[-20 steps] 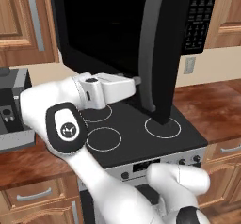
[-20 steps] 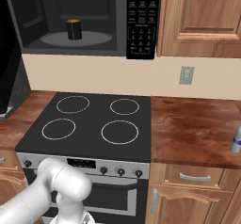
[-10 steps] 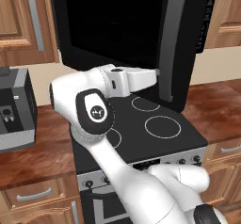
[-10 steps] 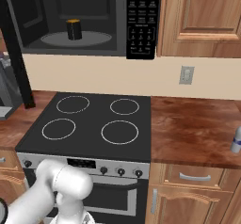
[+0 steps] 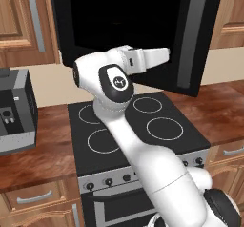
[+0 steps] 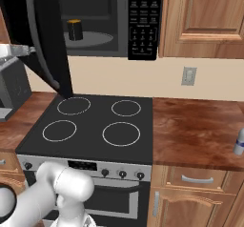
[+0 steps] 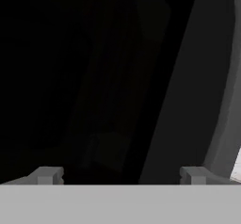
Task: Pick the mug from the counter and place it inside the microwave. Then close the microwave.
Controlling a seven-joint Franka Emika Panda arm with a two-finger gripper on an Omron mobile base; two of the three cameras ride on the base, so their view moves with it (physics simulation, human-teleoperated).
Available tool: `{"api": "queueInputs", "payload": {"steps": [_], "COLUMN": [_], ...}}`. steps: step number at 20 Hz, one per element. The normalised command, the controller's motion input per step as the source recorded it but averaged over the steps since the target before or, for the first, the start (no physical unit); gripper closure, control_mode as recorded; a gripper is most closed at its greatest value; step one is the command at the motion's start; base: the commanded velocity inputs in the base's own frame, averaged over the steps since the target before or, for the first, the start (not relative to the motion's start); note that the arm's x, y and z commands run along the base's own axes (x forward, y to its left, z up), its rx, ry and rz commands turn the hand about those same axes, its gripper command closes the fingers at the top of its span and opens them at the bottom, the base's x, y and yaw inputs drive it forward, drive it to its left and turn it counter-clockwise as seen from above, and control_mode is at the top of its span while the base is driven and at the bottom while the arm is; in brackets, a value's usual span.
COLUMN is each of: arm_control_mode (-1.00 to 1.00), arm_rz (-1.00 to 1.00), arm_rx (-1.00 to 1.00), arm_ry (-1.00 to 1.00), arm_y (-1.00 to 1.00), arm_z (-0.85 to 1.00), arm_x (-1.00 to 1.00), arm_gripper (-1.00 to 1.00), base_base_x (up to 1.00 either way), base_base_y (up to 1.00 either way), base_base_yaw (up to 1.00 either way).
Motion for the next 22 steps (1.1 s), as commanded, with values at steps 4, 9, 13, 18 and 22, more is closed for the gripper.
{"api": "queueInputs", "payload": {"steps": [4, 9, 13, 18, 22], "arm_control_mode": [-1.0, -1.0, -1.0, -1.0, -1.0], "arm_rz": [0.0, 0.0, 0.01, 0.03, 0.03], "arm_rx": [0.0, 0.0, 0.0, 0.0, 0.0], "arm_ry": [0.0, 0.0, 0.0, 0.0, 0.0], "arm_y": [-0.28, -0.24, -0.19, -0.17, -0.19], "arm_z": [0.24, 0.18, 0.24, 0.2, 0.18], "arm_x": [0.59, 0.49, 0.45, 0.36, 0.16], "arm_gripper": [-1.0, -1.0, -1.0, -1.0, -1.0], "base_base_x": [0.0, 0.0, 0.0, 0.0, 0.0], "base_base_y": [0.0, 0.0, 0.0, 0.0, 0.0], "base_base_yaw": [0.0, 0.0, 0.0, 0.0, 0.0]}}
